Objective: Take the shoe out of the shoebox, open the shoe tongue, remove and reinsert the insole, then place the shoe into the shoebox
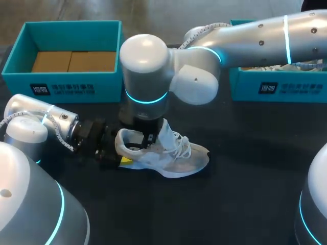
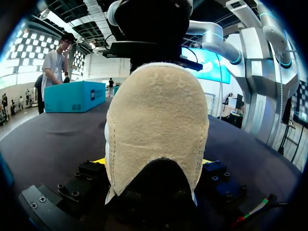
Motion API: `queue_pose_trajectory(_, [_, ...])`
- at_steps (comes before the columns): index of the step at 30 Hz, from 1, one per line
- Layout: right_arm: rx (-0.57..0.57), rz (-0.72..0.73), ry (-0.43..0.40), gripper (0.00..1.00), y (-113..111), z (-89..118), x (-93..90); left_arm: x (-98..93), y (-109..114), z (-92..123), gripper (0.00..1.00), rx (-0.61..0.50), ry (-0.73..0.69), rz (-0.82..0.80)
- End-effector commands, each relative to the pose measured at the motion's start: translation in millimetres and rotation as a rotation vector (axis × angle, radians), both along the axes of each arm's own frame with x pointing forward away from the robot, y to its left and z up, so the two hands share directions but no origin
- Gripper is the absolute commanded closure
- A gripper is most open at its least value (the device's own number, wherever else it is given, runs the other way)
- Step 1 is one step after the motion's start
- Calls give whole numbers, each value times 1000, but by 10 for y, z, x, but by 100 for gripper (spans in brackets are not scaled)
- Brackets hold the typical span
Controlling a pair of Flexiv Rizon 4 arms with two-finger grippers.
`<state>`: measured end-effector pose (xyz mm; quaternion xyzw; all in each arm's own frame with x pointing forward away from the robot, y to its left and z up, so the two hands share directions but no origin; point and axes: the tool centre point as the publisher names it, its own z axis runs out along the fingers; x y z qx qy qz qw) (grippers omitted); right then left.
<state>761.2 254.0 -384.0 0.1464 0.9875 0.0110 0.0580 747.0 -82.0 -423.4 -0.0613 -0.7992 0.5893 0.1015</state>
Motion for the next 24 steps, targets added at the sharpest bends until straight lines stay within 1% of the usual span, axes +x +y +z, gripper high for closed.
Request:
queue_pose_trajectory(1, [6, -4, -10, 100, -59, 13, -50, -6, 14, -16, 100, 1, -1, 1])
queue_pose_trajectory(5, [3, -5, -27, 100, -87, -2, -72, -6, 14, -16, 100, 1, -1, 1])
queue_pose_trajectory(12, [4, -14, -34, 100, -177, -75, -64, -6, 14, -16, 100, 1, -1, 1])
queue_pose_trajectory(18, [14, -1, -29, 100, -191, -112, -37, -6, 14, -16, 100, 1, -1, 1])
queue_pose_trajectory(24, [22, 10, -36, 100, -169, -132, -72, -6, 14, -16, 100, 1, -1, 1])
